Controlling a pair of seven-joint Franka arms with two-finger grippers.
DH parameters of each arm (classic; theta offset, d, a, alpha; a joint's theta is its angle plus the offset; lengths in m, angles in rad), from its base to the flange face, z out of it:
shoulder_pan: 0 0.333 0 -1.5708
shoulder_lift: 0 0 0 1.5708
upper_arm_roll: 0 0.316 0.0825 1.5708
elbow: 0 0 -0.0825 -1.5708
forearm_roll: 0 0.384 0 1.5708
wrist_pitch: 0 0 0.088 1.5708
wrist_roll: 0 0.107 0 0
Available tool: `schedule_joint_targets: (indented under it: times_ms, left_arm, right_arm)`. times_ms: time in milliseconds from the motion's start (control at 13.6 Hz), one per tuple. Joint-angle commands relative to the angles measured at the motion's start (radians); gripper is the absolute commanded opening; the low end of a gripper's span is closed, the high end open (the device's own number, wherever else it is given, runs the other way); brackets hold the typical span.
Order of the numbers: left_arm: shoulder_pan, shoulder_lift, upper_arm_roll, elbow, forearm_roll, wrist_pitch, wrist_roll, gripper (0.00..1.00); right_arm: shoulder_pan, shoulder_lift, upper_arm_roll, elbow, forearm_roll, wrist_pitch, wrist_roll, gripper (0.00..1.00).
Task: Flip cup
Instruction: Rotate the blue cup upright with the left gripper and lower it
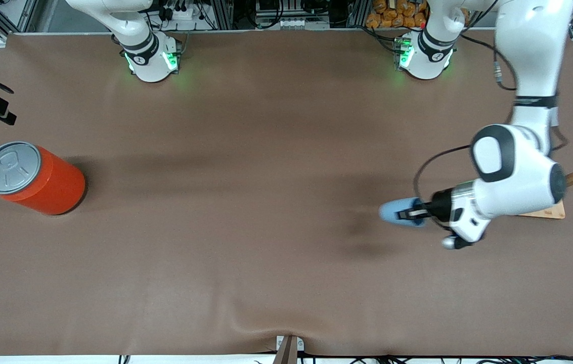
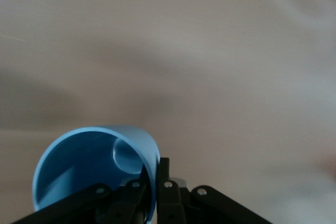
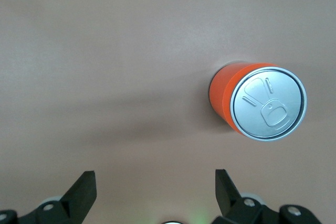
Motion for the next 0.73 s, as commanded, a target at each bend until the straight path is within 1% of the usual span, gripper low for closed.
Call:
schedule_joint_targets:
  times_ms: [0,73,220,367,514,661]
  left_arm:
    - [0.020,-0.026,-0.007,-0.074,0.283,0.015,-0.074,0.00]
    - [0.037,-0.029,-0.007,-0.098,0.339,0.031,-0.114,0.00]
    - [0.055,-0.055,-0.007,-0.163,0.363,0.104,-0.134,0.00]
    - [0.051,-0.087,-0.007,-0.264,0.363,0.266,-0.168,0.00]
    - [0.028,-0.088,-0.010,-0.286,0.379,0.324,-0.261,0.00]
    - [-0.003,-0.078,-0.012,-0.308,0.488,0.368,-0.373,0.00]
  right_arm:
    - [-0.006,0.001,0.007,0.012,-0.006,-0.008,0.011,1.00]
    - [-0.006,0.001,0.007,0.012,-0.007,-0.008,0.010,1.00]
    - [-0.009,0.001,0.007,0.012,-0.009,-0.008,0.010,1.00]
    - [-0.009,0.001,0.005,0.014,-0.006,-0.010,0.008,1.00]
    - [-0.004,0.001,0.007,0.027,-0.003,-0.016,0.010,1.00]
    - [-0.003,0.001,0.010,0.038,-0.003,-0.016,0.011,1.00]
